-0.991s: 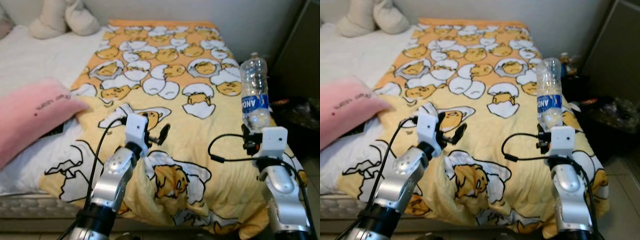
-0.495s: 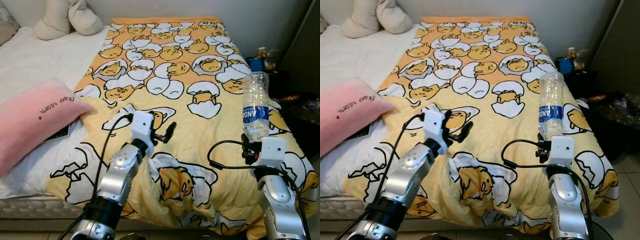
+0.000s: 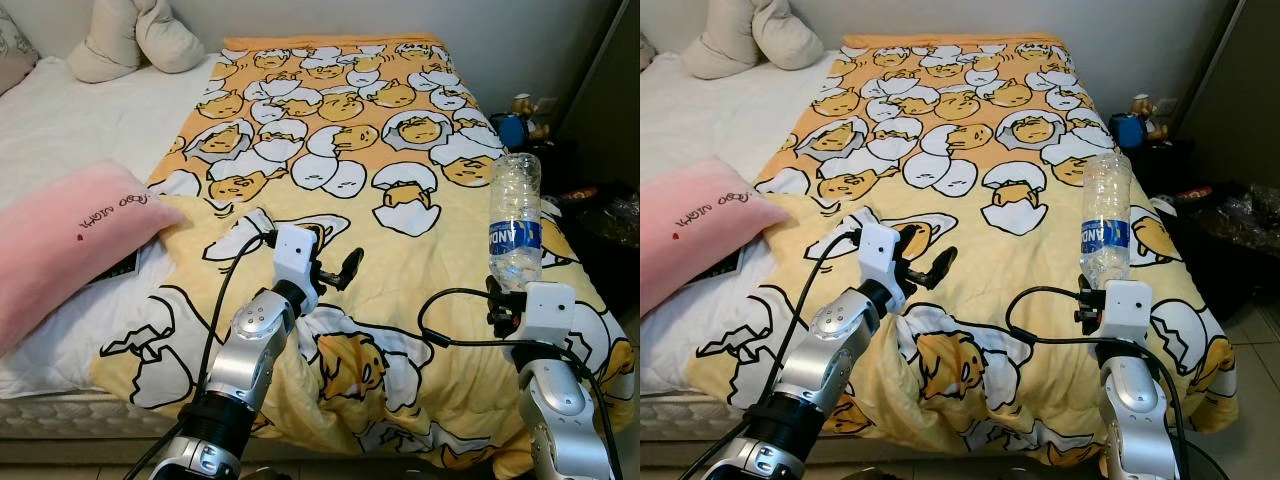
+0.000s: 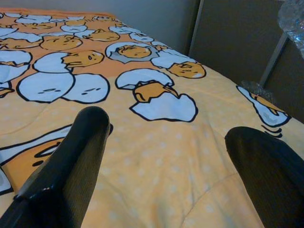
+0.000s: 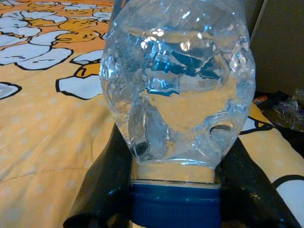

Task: Clean up the room

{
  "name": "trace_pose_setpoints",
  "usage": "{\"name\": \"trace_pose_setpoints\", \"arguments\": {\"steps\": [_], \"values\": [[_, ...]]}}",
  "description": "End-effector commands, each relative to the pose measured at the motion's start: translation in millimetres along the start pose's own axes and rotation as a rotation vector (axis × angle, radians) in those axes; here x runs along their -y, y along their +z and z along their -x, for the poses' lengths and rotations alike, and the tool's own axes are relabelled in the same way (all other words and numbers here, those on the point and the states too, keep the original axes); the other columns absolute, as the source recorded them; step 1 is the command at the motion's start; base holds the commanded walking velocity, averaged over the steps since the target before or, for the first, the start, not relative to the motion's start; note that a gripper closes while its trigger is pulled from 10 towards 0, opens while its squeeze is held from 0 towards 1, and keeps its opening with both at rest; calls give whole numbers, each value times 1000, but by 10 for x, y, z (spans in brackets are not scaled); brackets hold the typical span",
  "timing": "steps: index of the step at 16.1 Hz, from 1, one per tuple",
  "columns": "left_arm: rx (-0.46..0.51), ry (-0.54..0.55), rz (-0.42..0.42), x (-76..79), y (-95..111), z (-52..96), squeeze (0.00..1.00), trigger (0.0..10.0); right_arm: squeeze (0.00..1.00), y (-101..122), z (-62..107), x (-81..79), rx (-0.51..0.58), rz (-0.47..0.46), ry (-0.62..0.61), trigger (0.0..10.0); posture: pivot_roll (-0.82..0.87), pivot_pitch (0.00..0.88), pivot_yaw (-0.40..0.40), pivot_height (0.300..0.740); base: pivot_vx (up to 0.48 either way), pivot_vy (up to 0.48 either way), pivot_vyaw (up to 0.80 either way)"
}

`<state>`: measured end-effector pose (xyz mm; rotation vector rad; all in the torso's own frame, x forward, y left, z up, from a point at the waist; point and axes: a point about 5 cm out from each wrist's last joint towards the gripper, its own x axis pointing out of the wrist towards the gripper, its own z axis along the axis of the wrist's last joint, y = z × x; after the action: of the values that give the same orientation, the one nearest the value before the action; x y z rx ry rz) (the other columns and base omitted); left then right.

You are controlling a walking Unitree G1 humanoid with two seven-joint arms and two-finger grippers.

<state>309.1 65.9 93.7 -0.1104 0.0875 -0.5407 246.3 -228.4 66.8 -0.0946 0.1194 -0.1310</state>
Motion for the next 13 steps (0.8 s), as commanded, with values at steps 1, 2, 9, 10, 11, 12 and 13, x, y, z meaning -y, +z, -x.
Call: {"name": "trace_pose_setpoints", "arguments": {"steps": [1,2,9,10,11,12,13], "values": [[16,10,-3,-44,51,-25,0,10000,0,107,-33,-34,42,-16,5,0,-227,0,85,730,0,0,0],[16,11,-3,-45,51,-25,0,10000,0,105,-36,-34,41,-17,6,0,-227,0,85,730,0,0,0],[8,6,-10,-38,31,-28,0,10000,0,58,5,-13,25,-53,-24,0,-237,0,99,730,0,0,0],[5,0,-12,-34,29,-27,0,10000,0,46,21,-20,22,-60,-27,0,-239,0,104,730,0,0,0],[5,-1,-12,-30,30,-29,0,10000,0,43,25,-26,22,-61,-26,0,-239,0,104,730,0,0,0],[6,-2,-13,-28,32,-31,0,10000,0,40,28,-33,22,-63,-25,0,-240,0,106,730,0,0,0],[6,-4,-15,-26,35,-37,0,10000,0,38,29,-44,21,-64,-23,0,-242,0,108,730,-240,0,0]]}}
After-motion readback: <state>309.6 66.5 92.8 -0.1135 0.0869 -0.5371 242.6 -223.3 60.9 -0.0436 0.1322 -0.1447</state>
